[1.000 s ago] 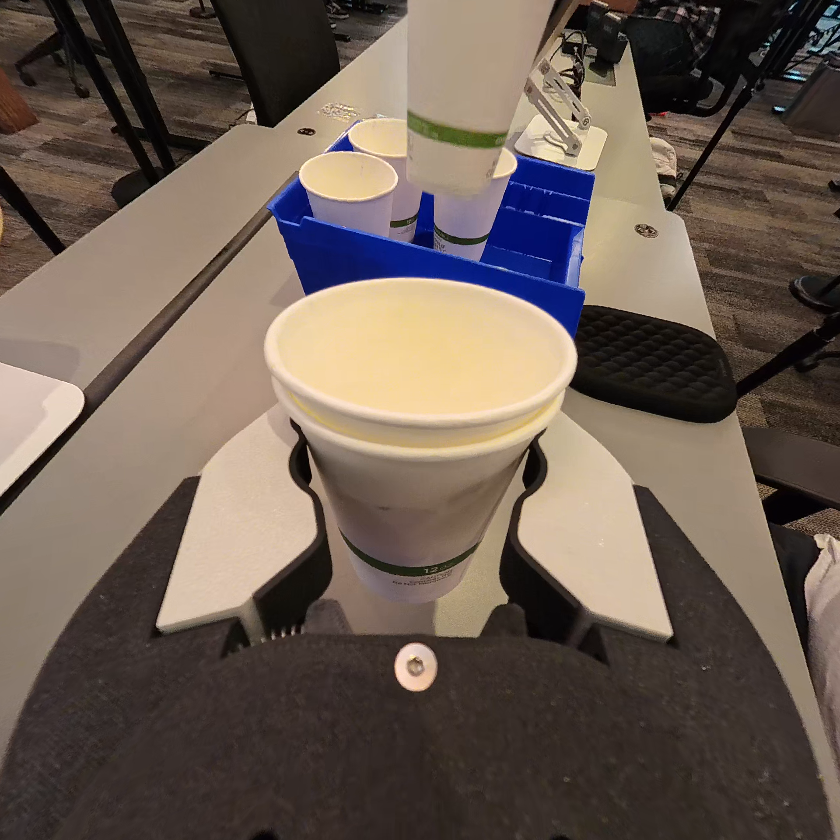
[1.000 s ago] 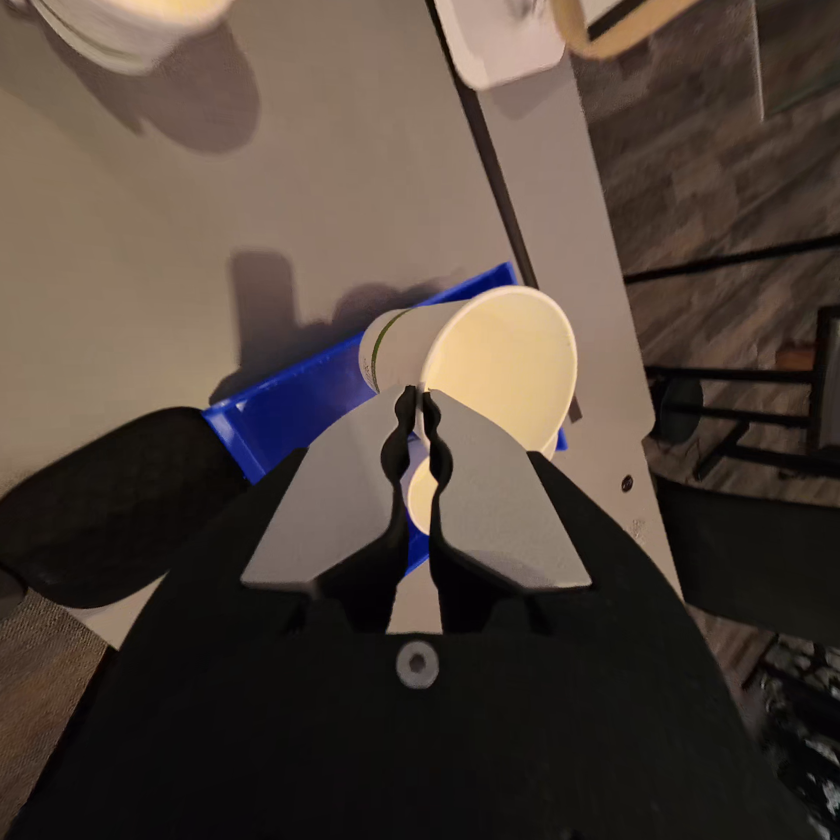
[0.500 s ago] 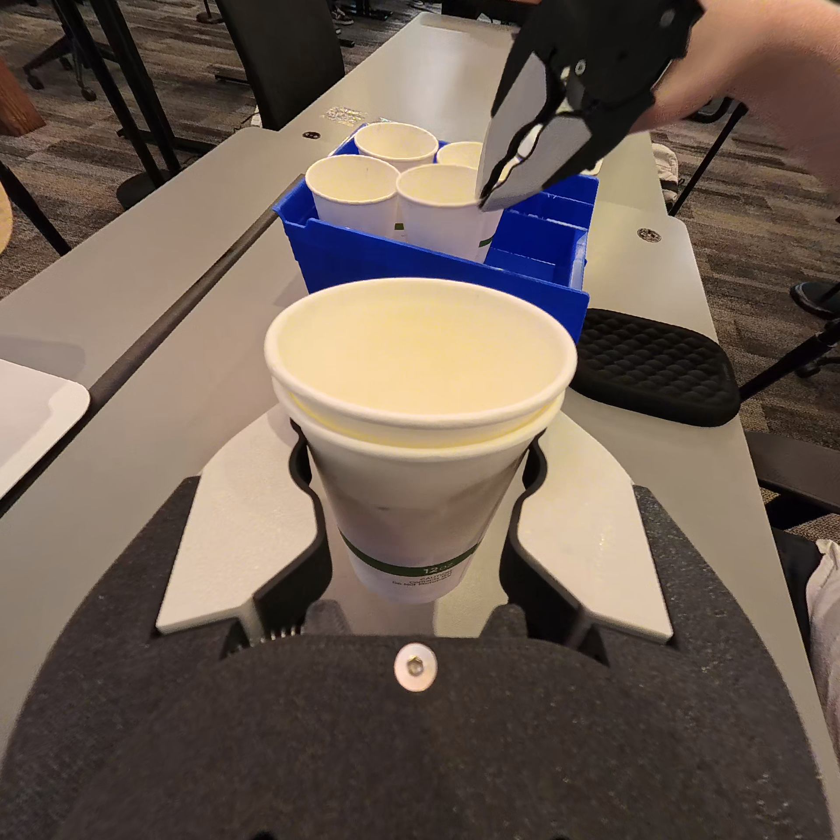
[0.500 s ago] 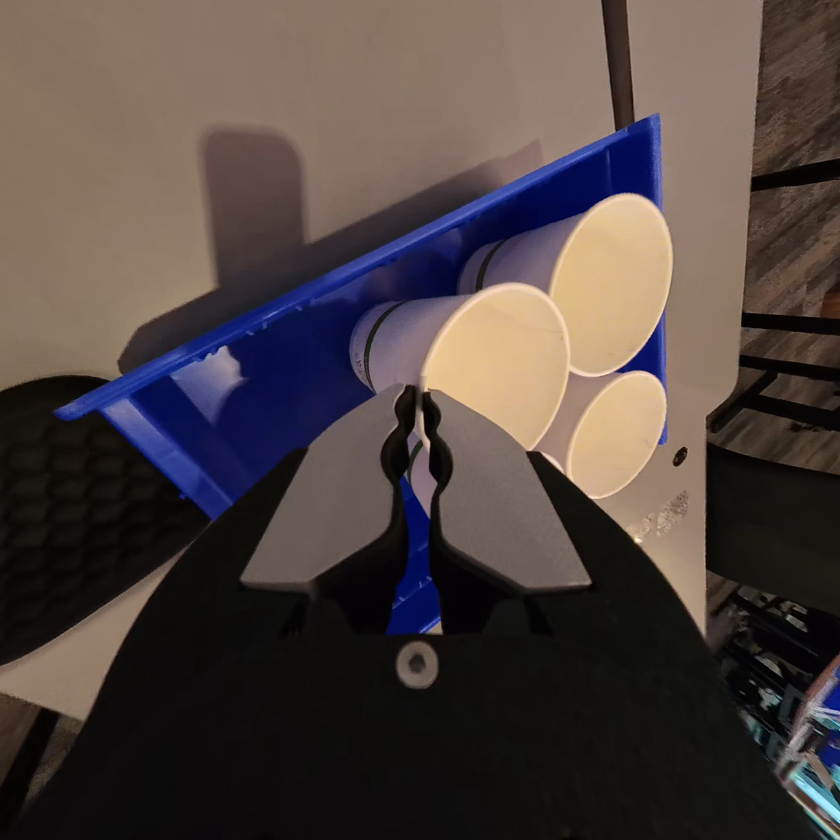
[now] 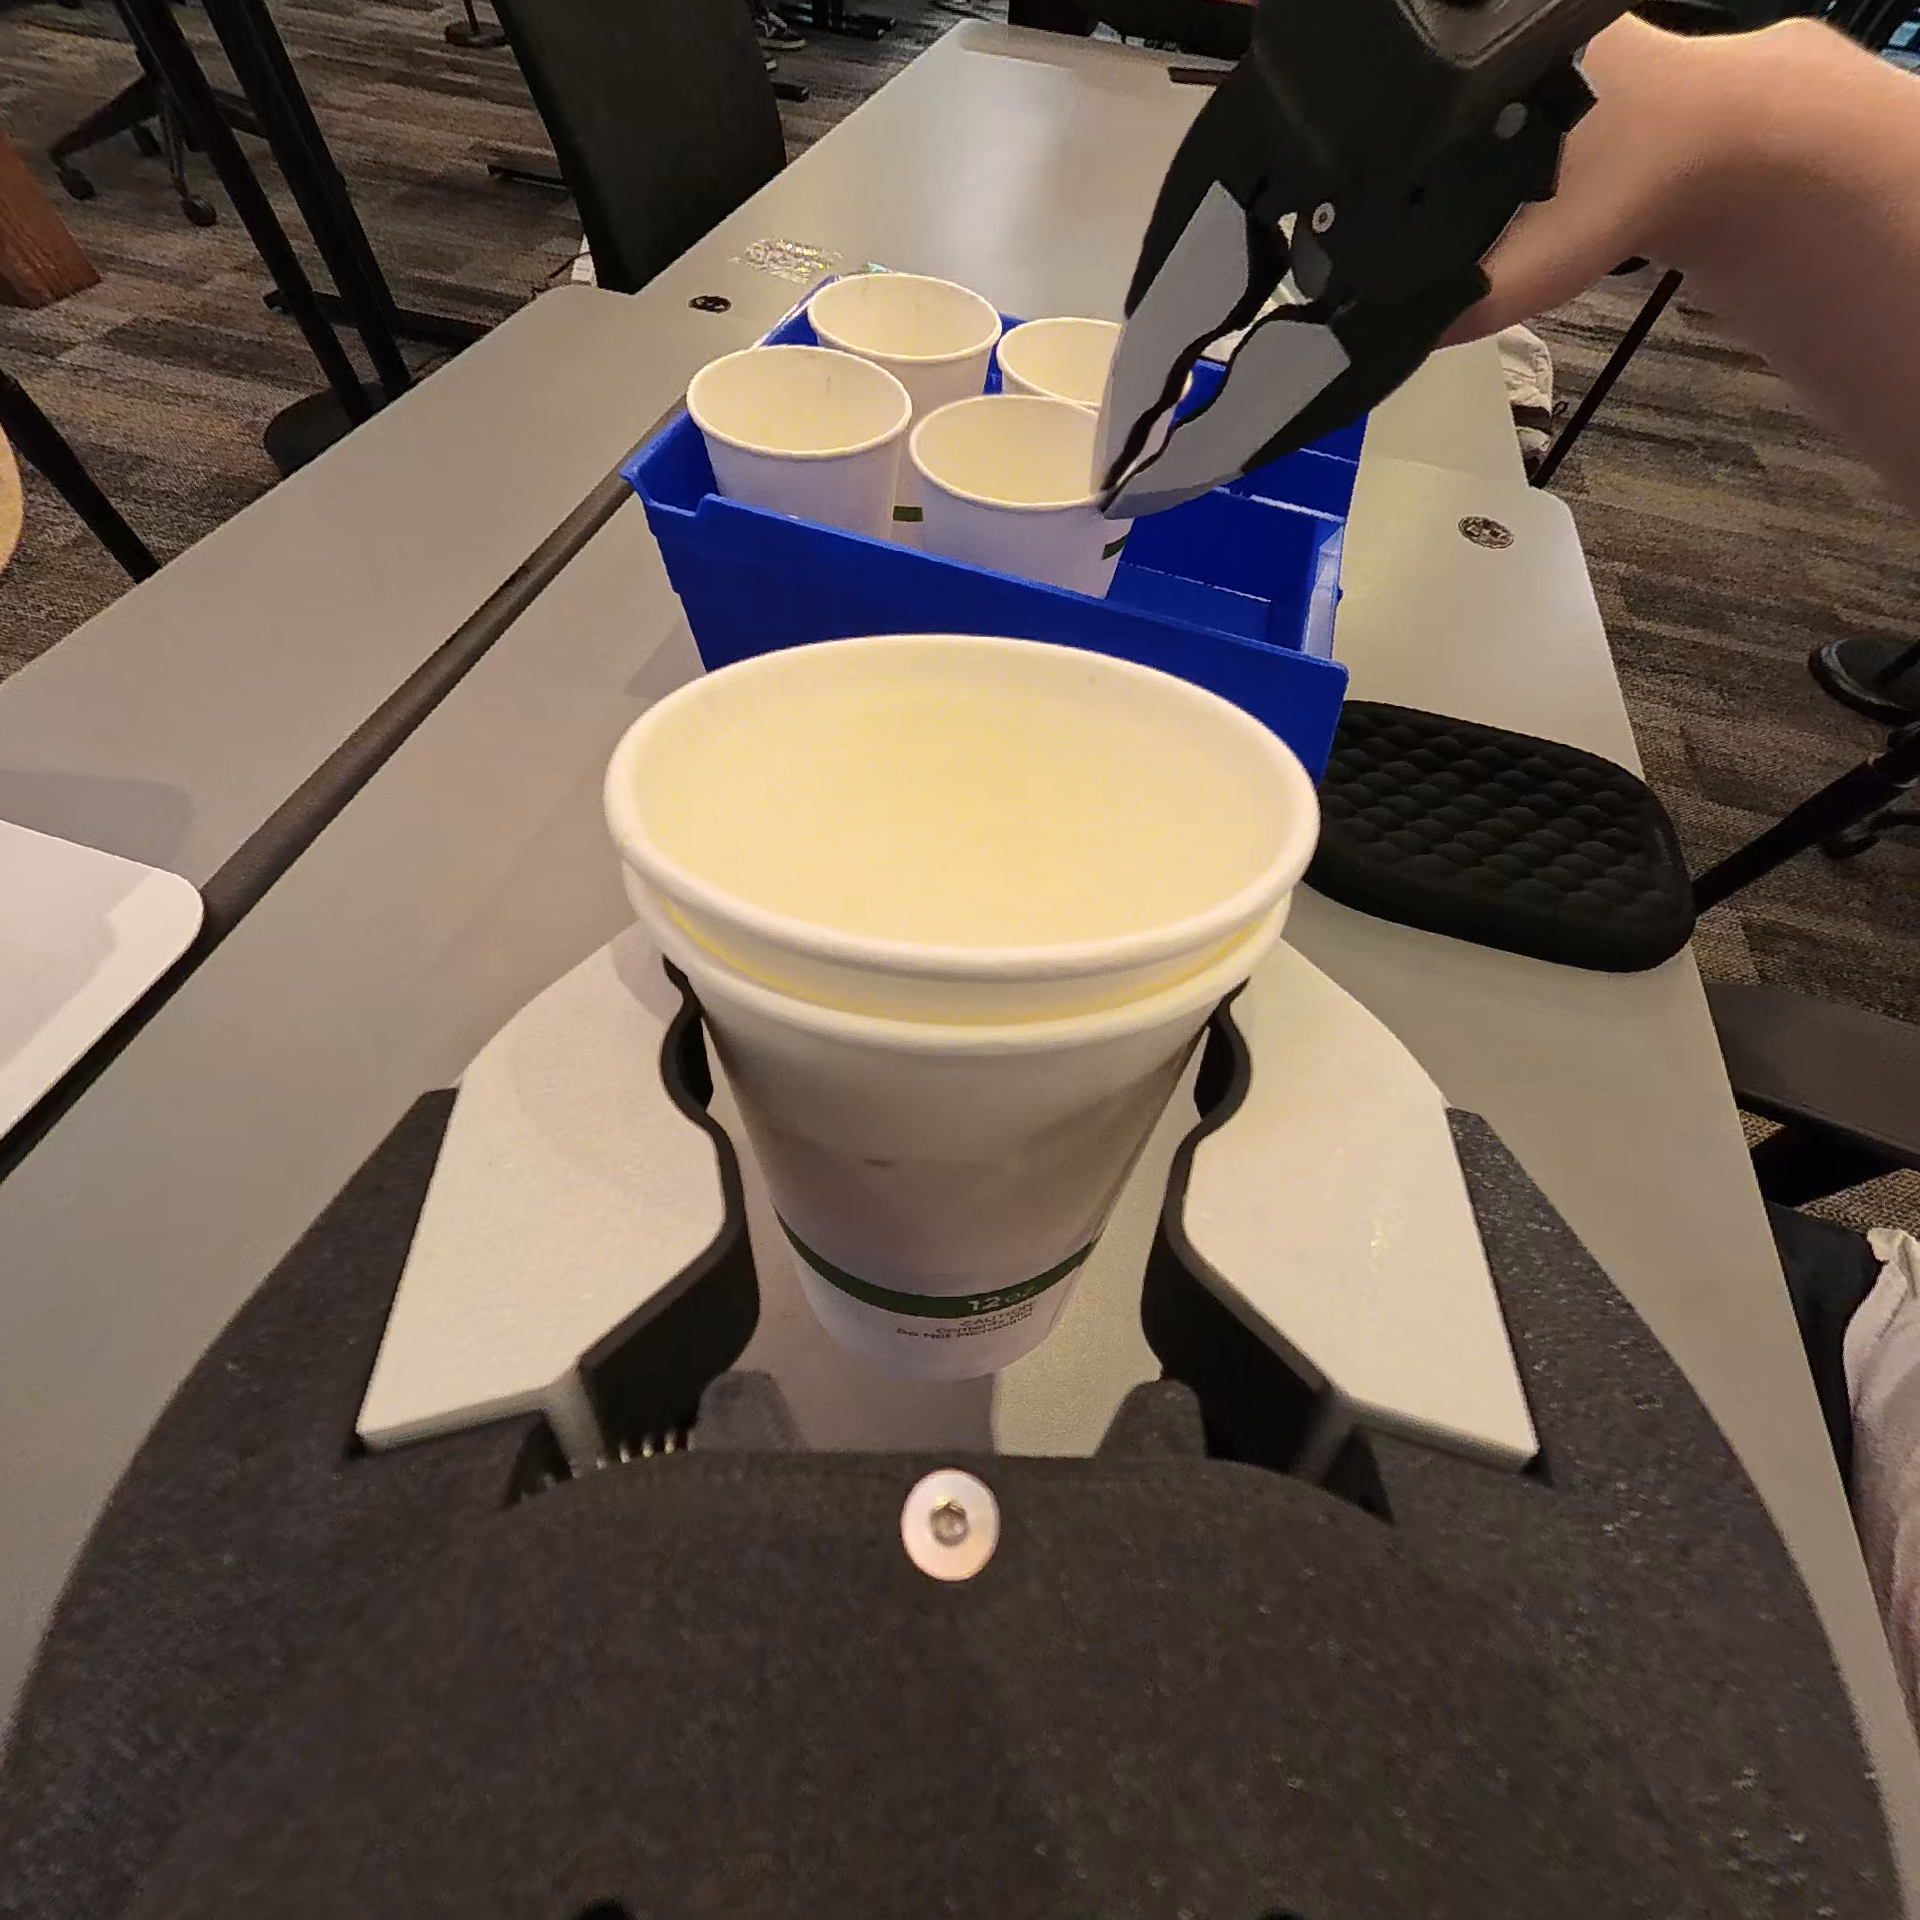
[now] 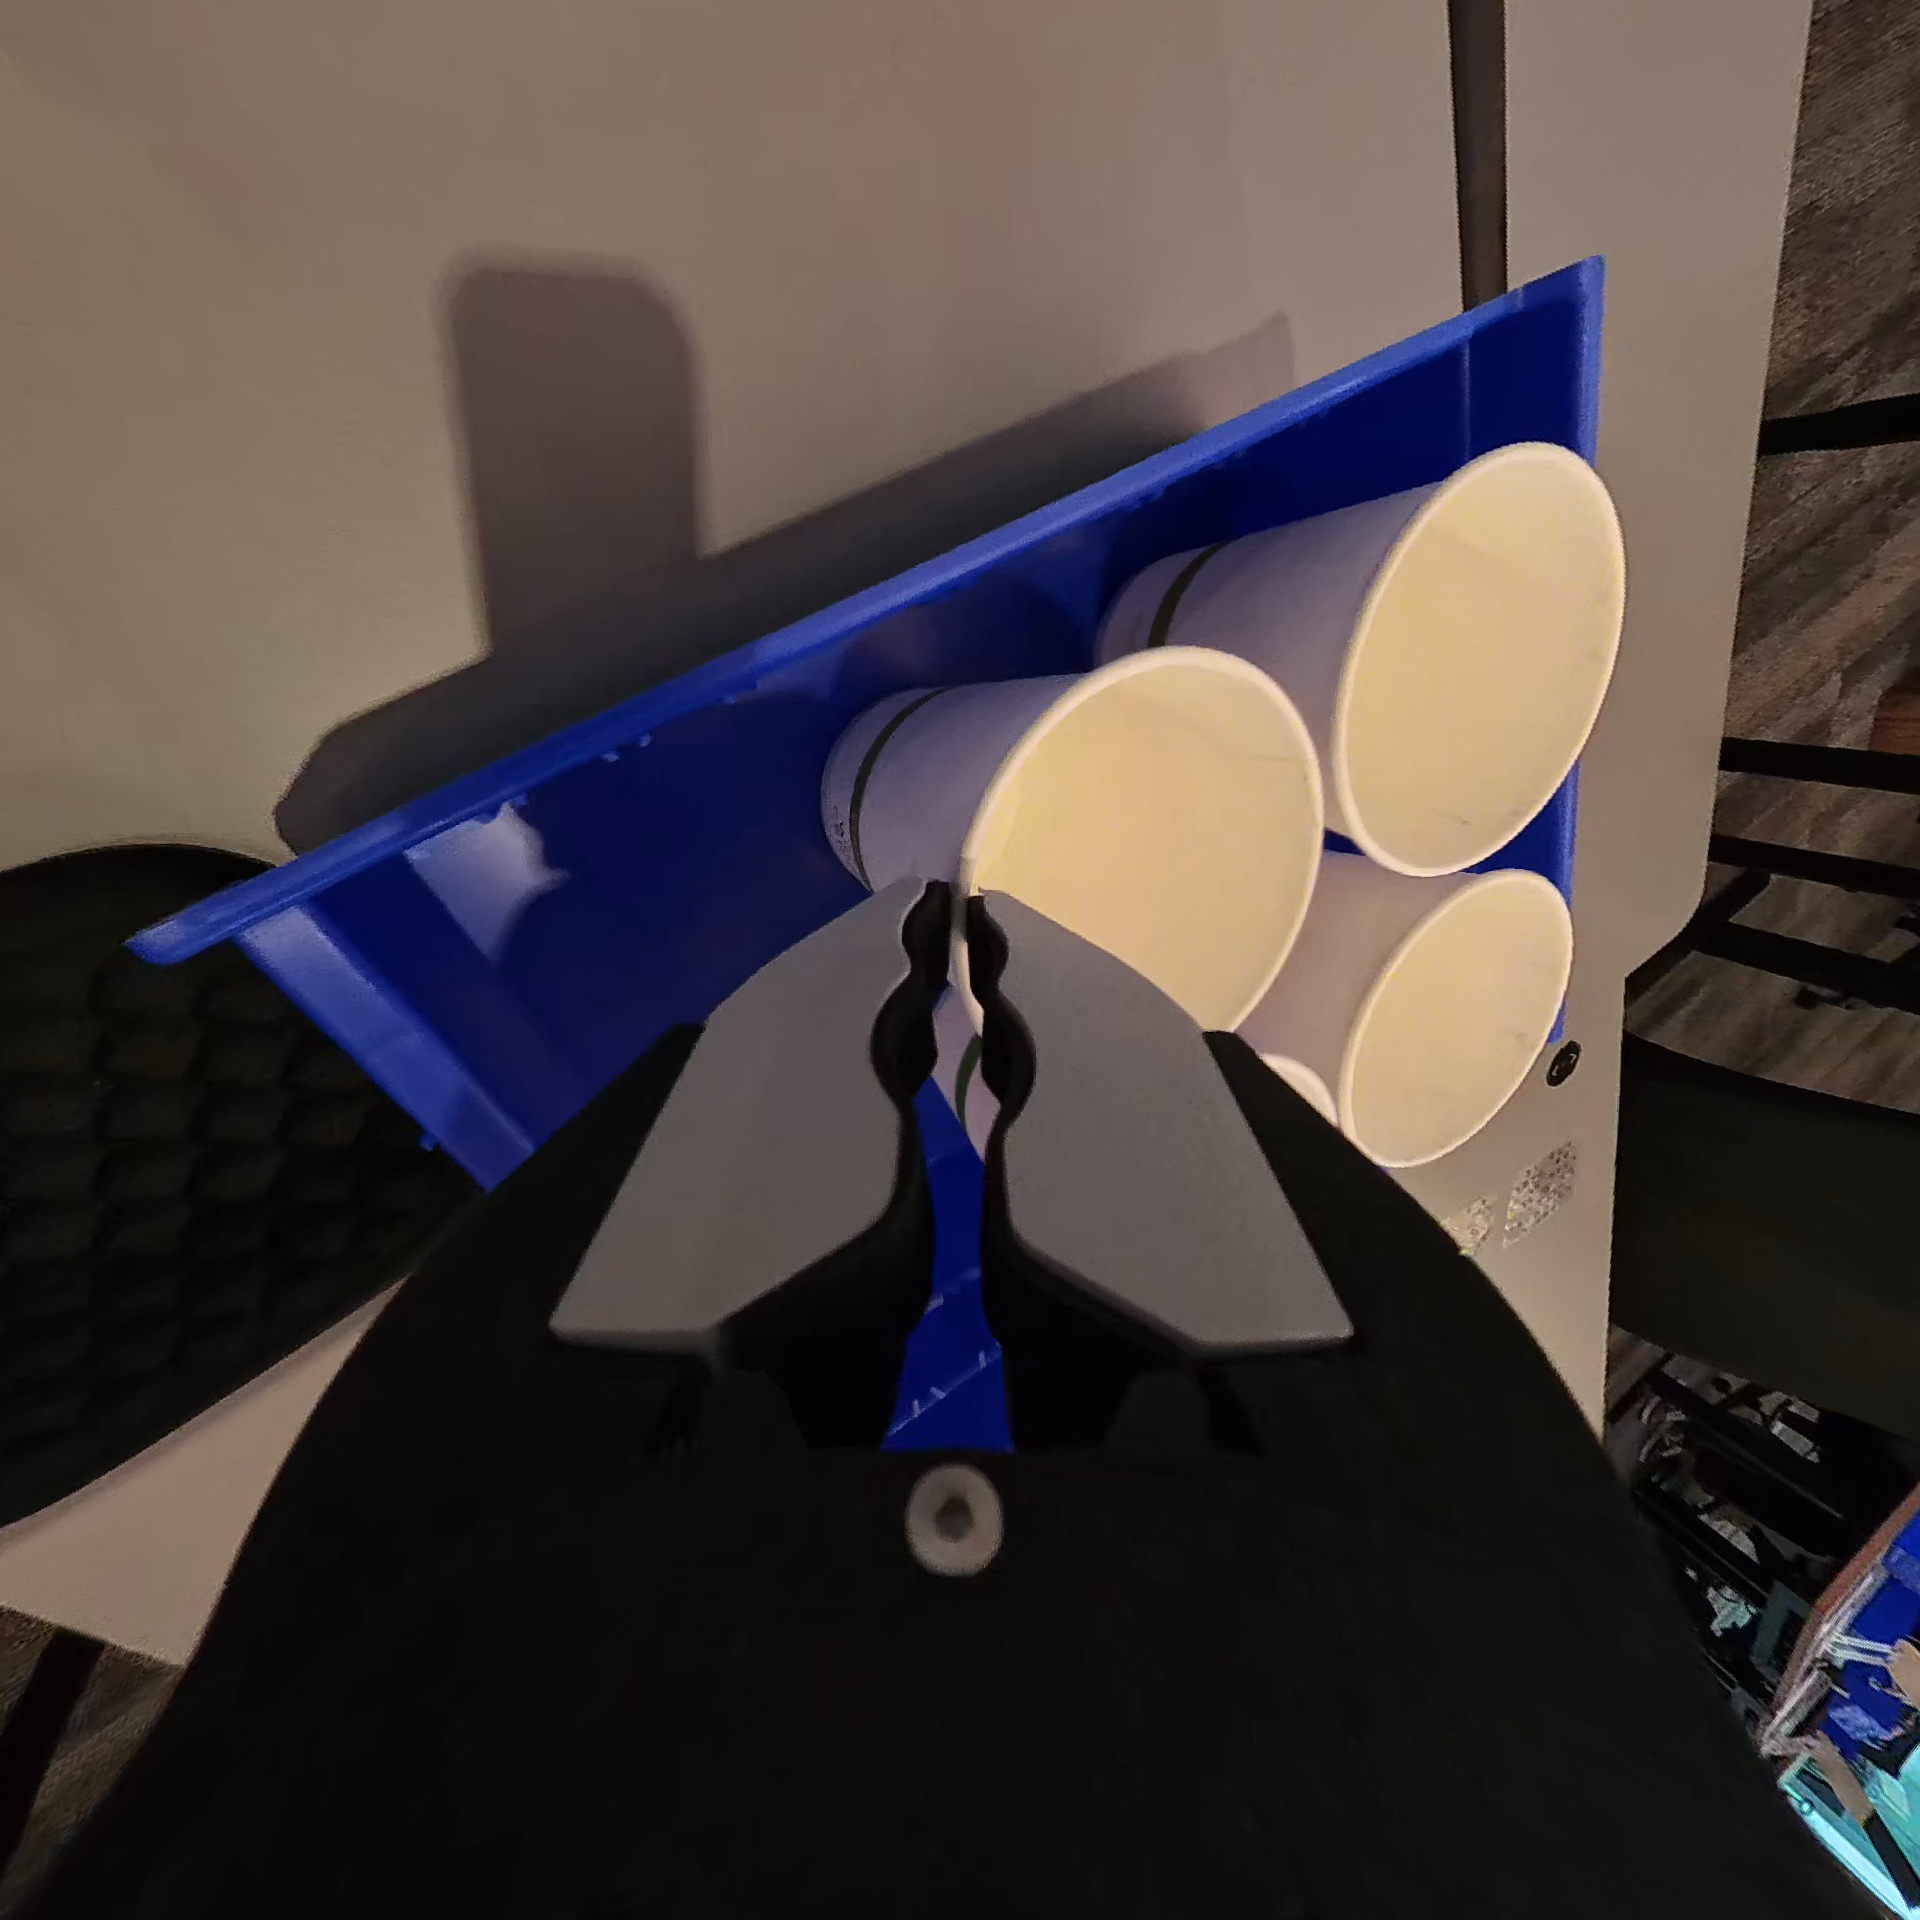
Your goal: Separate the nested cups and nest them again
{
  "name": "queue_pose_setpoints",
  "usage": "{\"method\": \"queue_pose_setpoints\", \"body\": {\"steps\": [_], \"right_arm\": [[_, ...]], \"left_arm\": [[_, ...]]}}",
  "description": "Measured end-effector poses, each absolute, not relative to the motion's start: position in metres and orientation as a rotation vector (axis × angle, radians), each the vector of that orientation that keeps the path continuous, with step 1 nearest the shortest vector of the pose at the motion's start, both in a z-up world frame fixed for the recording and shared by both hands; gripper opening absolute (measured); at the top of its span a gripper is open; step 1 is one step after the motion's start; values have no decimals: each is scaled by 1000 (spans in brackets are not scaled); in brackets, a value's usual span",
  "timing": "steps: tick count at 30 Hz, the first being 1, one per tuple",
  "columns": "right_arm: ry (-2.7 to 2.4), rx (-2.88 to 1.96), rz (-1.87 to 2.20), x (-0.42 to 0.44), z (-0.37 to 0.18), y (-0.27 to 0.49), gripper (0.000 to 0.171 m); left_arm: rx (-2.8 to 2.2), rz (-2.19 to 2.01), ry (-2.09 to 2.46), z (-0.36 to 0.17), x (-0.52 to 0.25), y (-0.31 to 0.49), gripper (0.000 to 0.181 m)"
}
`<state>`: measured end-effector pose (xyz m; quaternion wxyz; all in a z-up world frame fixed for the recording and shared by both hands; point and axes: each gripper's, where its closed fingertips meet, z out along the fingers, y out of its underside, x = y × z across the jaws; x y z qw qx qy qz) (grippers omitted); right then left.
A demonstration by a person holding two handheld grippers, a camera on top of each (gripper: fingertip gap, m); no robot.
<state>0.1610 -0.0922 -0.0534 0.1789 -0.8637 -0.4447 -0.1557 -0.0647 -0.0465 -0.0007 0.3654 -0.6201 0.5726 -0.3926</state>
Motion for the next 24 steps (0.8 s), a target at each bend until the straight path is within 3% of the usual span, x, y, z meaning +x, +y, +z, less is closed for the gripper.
{"method": "queue_pose_setpoints", "body": {"steps": [14,16,24], "right_arm": [[-1239,-2453,-408,161,-57,-88,3],[-1245,-2456,-391,160,-56,-89,10],[-1272,-2264,-399,113,-6,-83,15]], "left_arm": [[-1594,-1011,1474,0,-65,-47,93],[-1596,-1014,1475,-1,-65,-47,93],[-1598,-1007,1487,-4,-63,-49,93]]}}
